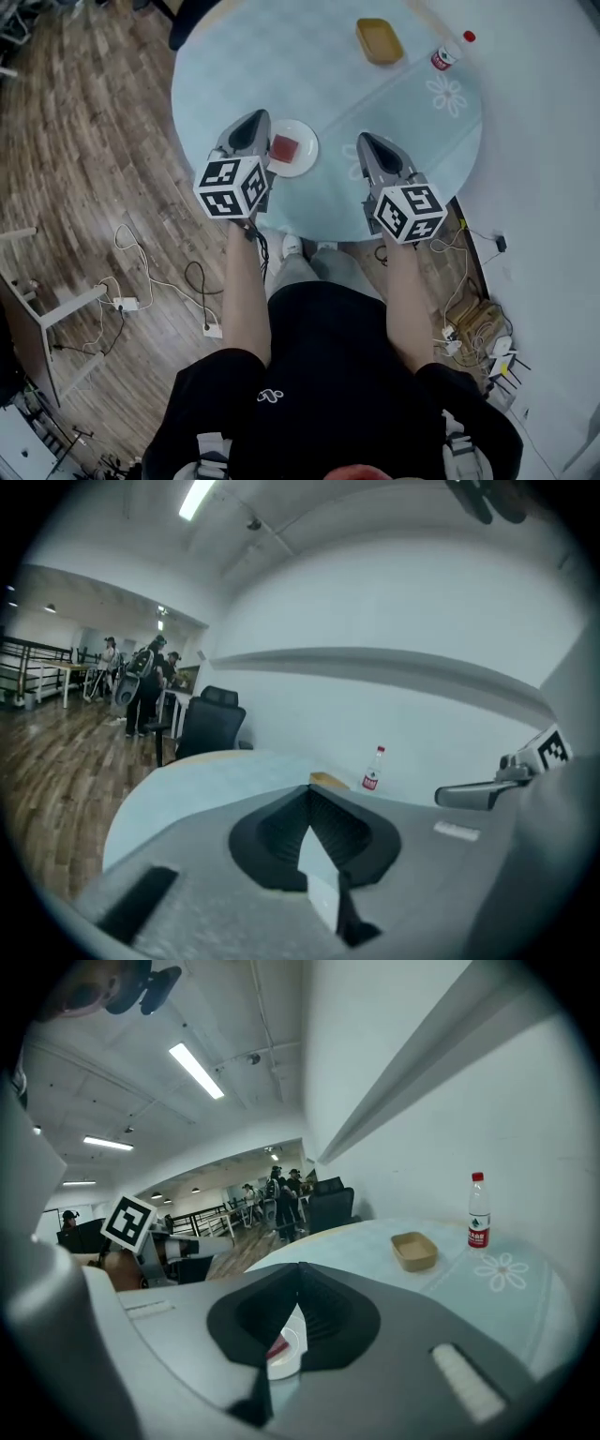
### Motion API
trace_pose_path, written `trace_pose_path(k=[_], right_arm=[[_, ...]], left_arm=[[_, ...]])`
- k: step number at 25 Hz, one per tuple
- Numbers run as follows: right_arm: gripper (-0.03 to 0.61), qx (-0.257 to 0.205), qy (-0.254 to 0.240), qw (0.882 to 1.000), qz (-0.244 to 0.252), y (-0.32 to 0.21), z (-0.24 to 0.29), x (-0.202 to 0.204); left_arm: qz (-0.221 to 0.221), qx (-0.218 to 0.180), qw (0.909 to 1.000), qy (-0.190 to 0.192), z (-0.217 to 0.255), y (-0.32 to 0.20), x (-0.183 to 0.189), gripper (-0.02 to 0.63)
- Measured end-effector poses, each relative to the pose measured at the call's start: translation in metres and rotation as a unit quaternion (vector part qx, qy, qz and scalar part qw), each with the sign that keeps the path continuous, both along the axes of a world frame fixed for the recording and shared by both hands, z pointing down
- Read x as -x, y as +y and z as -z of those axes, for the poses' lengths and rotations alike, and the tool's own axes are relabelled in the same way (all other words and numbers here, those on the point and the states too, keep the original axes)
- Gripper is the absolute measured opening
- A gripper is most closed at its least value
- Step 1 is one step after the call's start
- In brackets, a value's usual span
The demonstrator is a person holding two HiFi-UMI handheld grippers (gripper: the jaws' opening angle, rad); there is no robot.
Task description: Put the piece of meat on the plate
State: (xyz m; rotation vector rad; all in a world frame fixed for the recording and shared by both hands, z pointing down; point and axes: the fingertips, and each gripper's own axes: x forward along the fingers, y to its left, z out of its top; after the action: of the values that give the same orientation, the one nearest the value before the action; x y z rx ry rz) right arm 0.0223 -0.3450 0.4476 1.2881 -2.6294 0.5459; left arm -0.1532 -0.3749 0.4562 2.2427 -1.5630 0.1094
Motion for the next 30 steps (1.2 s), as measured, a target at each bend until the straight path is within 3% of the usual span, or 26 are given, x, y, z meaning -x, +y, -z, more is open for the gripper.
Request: trace_pose_path(k=[5,9,12,22,30], right_arm=[[0.011,-0.053,-0.031,0.998,0.016,-0.010,0.044,0.019],[0.011,-0.103,-0.058,0.992,0.031,-0.016,0.096,0.035],[0.011,-0.134,-0.040,0.989,0.042,-0.013,0.123,0.042],[0.011,-0.158,-0.029,0.986,0.038,-0.020,0.146,0.040],[0.011,-0.156,-0.013,0.987,0.029,-0.031,0.138,0.032]], left_arm=[[0.019,-0.080,0.9964,-0.021,0.081,0.015,-0.001,0.003],[0.013,-0.129,0.9860,-0.105,0.136,0.025,-0.012,0.003],[0.040,-0.159,0.9762,-0.142,0.161,0.033,-0.017,0.003],[0.100,-0.150,0.9715,-0.154,0.172,0.032,-0.001,0.003],[0.103,-0.139,0.9734,-0.150,0.159,0.022,-0.003,0.003]])
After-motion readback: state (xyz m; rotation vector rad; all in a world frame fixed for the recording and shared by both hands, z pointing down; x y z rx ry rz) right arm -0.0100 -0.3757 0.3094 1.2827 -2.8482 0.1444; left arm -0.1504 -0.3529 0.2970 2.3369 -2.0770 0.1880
